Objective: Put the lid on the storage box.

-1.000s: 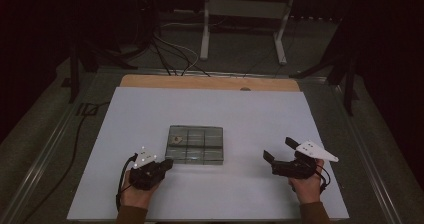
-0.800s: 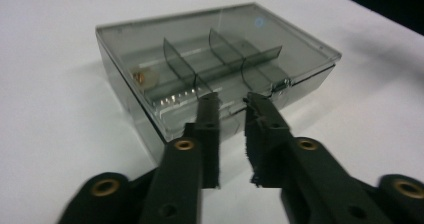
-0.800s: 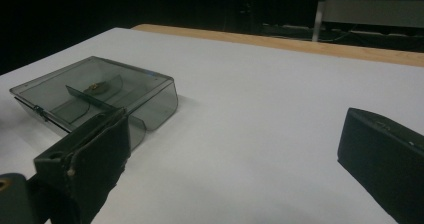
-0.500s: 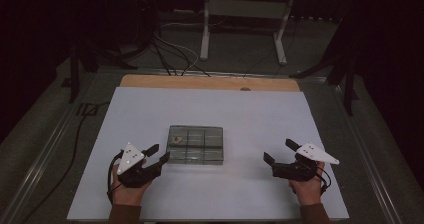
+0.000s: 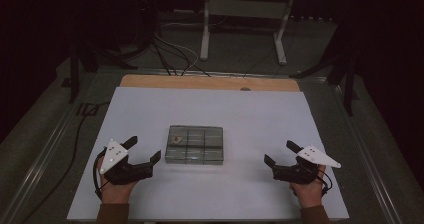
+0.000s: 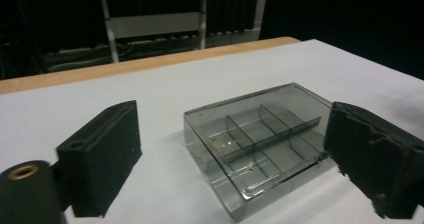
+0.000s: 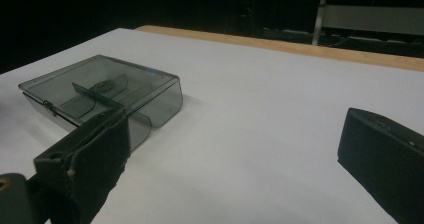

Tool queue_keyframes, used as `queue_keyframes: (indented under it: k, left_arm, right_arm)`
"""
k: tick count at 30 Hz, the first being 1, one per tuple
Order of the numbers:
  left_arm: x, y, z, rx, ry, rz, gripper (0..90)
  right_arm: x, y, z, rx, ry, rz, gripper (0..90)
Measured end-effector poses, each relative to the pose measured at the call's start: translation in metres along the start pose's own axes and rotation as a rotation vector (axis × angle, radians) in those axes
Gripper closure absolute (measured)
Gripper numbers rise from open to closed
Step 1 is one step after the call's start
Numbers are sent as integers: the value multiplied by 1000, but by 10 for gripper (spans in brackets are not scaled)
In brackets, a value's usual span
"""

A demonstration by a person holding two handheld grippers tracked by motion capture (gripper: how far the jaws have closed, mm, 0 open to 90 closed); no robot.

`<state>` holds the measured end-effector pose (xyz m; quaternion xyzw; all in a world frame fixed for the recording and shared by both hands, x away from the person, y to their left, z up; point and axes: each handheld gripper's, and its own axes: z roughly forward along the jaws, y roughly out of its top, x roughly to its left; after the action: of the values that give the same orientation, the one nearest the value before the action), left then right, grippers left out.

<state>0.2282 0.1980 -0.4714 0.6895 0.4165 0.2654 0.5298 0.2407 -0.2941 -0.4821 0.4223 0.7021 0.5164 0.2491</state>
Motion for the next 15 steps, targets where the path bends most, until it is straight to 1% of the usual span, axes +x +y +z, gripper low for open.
queue_keyframes:
  k: [4, 7, 10, 14, 15]
  left_arm:
    - [3, -2, -1, -6, 22, -10, 21]
    - [5, -4, -2, -3, 29, -4, 12]
    - [7, -6, -3, -19, 35, -2, 12]
    - [11, -9, -3, -20, 45, -17, 12]
    - [12, -10, -3, -20, 48, -26, 12]
  right_arm:
    - [-1, 1, -2, -8, 2, 9, 5]
    - [-2, 1, -3, -12, -2, 10, 5]
    - [-2, 0, -3, -12, -4, 12, 5]
    - [-3, 0, -3, -14, -4, 16, 5]
    - [-3, -1, -3, -15, -5, 19, 5]
